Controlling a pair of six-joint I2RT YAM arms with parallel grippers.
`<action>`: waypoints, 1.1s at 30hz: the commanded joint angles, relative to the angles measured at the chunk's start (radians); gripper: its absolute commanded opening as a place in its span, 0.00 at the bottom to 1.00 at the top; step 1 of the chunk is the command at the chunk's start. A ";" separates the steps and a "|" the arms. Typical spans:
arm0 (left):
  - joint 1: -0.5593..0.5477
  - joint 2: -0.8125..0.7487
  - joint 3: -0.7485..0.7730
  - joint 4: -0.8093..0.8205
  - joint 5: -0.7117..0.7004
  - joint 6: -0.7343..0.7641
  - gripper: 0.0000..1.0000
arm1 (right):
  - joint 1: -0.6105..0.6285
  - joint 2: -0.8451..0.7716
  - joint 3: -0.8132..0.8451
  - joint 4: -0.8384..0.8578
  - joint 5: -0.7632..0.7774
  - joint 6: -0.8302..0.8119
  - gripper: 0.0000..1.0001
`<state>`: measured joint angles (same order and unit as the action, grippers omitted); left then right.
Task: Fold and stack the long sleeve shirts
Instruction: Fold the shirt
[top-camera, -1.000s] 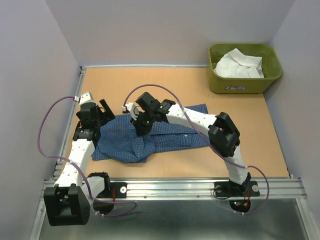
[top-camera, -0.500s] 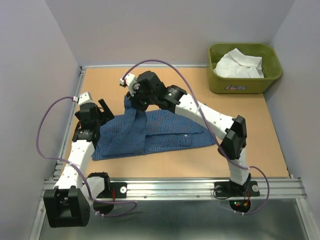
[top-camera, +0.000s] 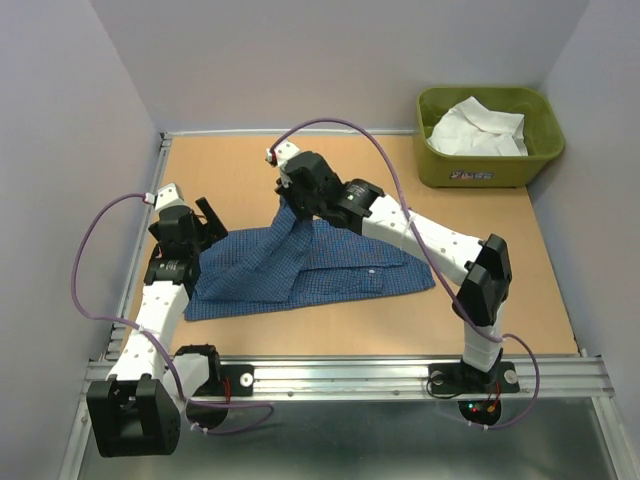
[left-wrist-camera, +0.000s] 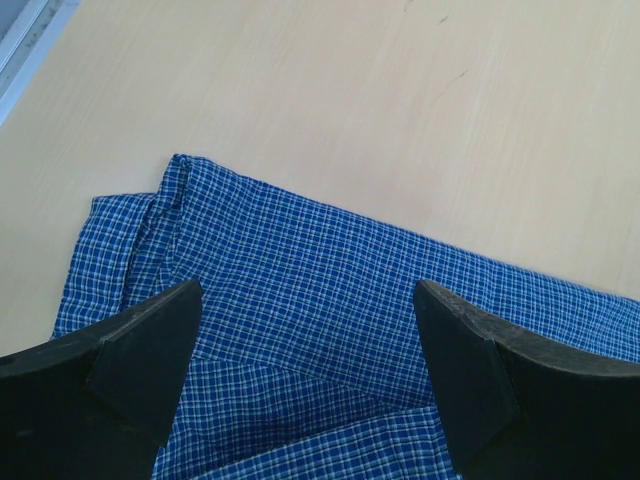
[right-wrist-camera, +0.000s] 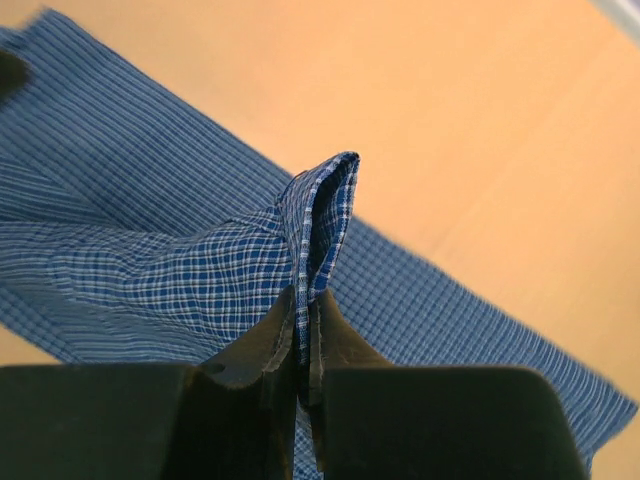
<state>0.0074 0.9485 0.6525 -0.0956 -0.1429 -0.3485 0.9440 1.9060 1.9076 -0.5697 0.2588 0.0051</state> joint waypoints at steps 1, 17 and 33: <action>-0.001 -0.007 0.030 0.022 0.002 0.008 0.98 | 0.007 -0.073 -0.126 0.013 0.170 0.114 0.01; -0.003 0.004 0.027 0.030 0.034 0.020 0.98 | -0.135 -0.111 -0.386 0.007 0.244 0.361 0.01; -0.004 0.013 0.024 0.028 0.040 0.025 0.98 | -0.267 -0.114 -0.624 0.163 0.128 0.493 0.10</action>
<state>0.0074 0.9668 0.6525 -0.0952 -0.1055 -0.3420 0.7021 1.8347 1.3327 -0.4877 0.3923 0.4438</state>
